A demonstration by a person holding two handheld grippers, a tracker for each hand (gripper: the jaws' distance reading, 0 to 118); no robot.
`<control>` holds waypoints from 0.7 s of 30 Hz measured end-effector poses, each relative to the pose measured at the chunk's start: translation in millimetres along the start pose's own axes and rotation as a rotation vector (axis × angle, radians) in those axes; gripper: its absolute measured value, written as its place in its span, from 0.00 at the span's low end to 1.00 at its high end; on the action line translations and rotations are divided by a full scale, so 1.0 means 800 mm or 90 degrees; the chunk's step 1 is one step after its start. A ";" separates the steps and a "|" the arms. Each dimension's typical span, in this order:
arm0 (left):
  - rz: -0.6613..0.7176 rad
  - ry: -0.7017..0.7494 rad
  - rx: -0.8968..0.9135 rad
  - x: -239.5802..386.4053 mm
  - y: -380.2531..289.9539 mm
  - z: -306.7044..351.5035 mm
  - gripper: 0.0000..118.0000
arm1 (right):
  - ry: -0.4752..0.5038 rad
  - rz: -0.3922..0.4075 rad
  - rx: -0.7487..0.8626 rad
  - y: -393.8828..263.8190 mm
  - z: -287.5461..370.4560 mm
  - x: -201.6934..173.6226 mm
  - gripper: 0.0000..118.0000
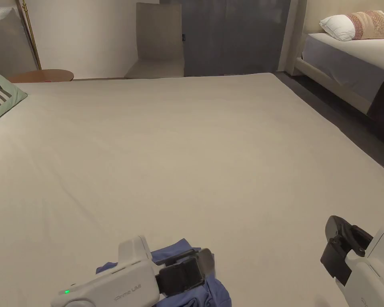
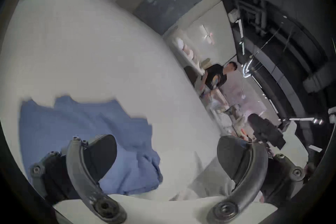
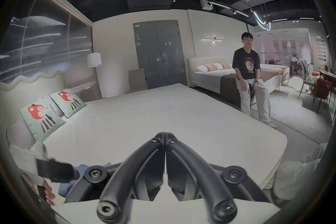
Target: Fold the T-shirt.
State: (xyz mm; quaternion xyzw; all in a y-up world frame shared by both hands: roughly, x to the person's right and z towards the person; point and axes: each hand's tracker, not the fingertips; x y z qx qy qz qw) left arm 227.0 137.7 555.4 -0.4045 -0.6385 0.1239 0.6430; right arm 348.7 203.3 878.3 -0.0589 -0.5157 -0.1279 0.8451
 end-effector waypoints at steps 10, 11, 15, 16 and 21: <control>-0.248 0.271 -0.034 -0.001 -0.056 -0.033 0.01 | 0.028 -0.005 -0.010 -0.006 -0.009 -0.015 0.00; -0.249 0.270 -0.040 0.001 -0.067 -0.046 0.01 | 0.029 -0.003 -0.011 -0.006 -0.009 -0.015 0.00; -0.274 0.263 -0.053 0.021 -0.095 -0.086 0.01 | 0.026 0.002 -0.014 -0.007 -0.007 -0.013 0.00; -0.281 0.265 -0.052 0.031 -0.101 -0.093 0.01 | 0.024 0.003 -0.015 -0.008 -0.007 -0.012 0.00; -0.297 0.222 -0.069 0.053 -0.112 -0.114 0.01 | 0.015 0.002 -0.019 -0.010 -0.007 -0.008 0.00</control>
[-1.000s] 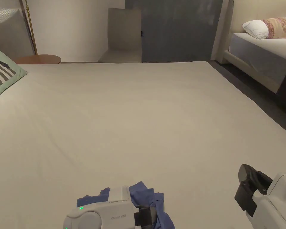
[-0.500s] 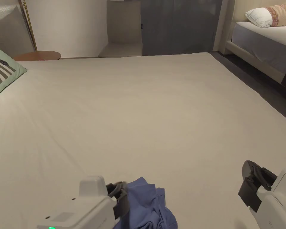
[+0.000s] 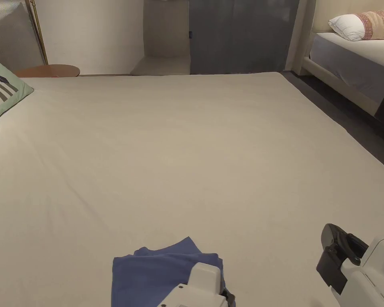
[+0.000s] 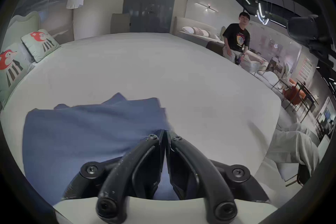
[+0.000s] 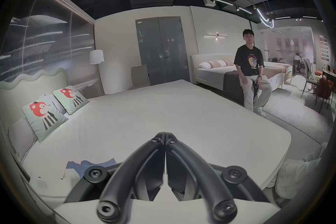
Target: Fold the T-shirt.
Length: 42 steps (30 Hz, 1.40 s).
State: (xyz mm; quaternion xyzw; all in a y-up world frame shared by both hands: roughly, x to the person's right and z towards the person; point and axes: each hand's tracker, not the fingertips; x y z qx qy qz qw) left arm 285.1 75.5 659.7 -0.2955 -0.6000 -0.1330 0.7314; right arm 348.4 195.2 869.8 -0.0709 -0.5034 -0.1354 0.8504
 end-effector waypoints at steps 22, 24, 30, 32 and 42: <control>0.274 0.058 0.188 -0.214 0.033 0.193 0.01 | 0.215 0.067 -0.170 -0.058 -0.067 -0.118 0.00; 0.293 0.082 0.176 -0.235 0.019 0.201 0.01 | 0.231 0.077 -0.236 -0.087 -0.086 -0.133 0.00; 0.366 0.033 0.103 -0.270 -0.019 0.198 0.20 | 0.177 0.157 -0.375 -0.146 -0.124 -0.148 0.00; 0.375 0.001 0.067 -0.277 -0.025 0.185 0.62 | 0.185 0.154 -0.363 -0.136 -0.128 -0.148 0.00; 0.505 -0.263 -0.070 -0.291 -0.023 0.072 0.93 | 0.223 0.168 -0.465 -0.119 -0.171 -0.143 0.00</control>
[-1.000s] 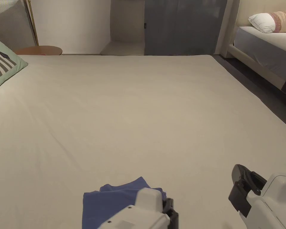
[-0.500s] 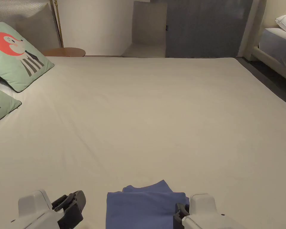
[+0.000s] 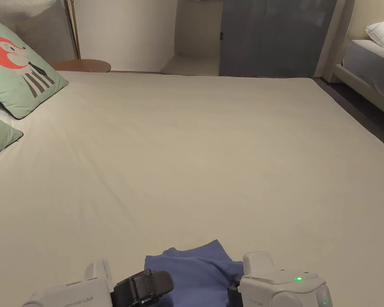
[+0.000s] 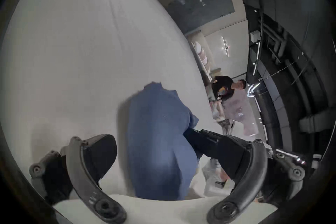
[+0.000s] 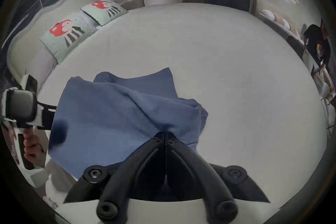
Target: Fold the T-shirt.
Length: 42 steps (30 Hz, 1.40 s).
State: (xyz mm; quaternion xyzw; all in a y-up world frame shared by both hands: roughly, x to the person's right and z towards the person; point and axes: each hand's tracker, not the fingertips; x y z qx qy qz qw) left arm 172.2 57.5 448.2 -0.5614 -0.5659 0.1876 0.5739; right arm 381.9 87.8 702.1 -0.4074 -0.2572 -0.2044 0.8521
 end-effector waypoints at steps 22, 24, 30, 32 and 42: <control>0.086 0.091 0.133 -0.091 0.078 0.217 0.17 | 0.085 -0.002 0.126 0.050 0.058 -0.059 0.00; 0.099 0.120 0.168 -0.110 0.092 0.267 0.17 | 0.090 0.002 0.127 0.055 0.053 -0.075 0.00; 0.117 0.240 0.221 -0.160 0.129 0.368 0.17 | 0.106 0.011 0.120 0.069 0.030 -0.113 0.00; 0.136 0.251 0.225 -0.175 0.133 0.377 0.17 | 0.109 0.017 0.116 0.071 0.025 -0.123 0.00; -0.060 0.497 0.305 -0.109 0.103 0.360 0.93 | 0.095 0.035 0.114 0.077 0.032 -0.121 0.00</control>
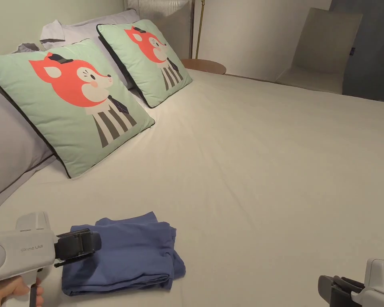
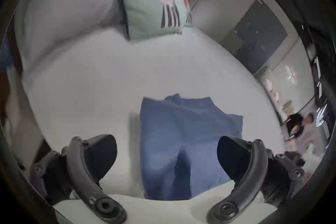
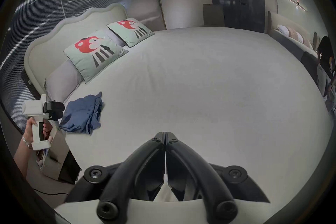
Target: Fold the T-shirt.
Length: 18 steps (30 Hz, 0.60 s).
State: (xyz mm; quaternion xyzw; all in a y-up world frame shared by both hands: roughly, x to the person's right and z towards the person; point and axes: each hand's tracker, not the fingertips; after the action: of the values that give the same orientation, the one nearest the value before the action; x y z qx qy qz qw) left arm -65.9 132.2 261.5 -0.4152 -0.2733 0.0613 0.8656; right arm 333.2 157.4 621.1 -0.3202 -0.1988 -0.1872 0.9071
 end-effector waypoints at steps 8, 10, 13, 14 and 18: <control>-0.024 -0.033 0.107 0.089 -0.010 0.078 0.57 | -0.007 -0.032 0.037 -0.003 0.025 0.020 0.00; -0.046 -0.065 0.092 0.125 -0.023 0.081 0.21 | -0.004 -0.042 0.043 -0.005 0.033 0.028 0.00; -0.095 -0.108 0.034 0.172 -0.049 0.065 0.00 | -0.009 -0.058 0.059 -0.014 0.048 0.042 0.00; -0.104 -0.113 0.020 0.189 -0.059 0.059 0.00 | -0.015 -0.064 0.066 -0.016 0.054 0.046 0.00; -0.172 -0.118 0.013 0.257 -0.101 0.034 0.00 | -0.071 -0.067 0.108 -0.027 0.083 0.069 0.00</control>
State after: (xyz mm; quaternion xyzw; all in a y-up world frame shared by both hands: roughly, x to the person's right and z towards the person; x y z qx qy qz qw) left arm 83.2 167.3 422.7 -0.3587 -0.4044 -0.0149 0.8412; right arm 354.0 173.6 705.7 -0.2414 -0.2810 -0.1992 0.9072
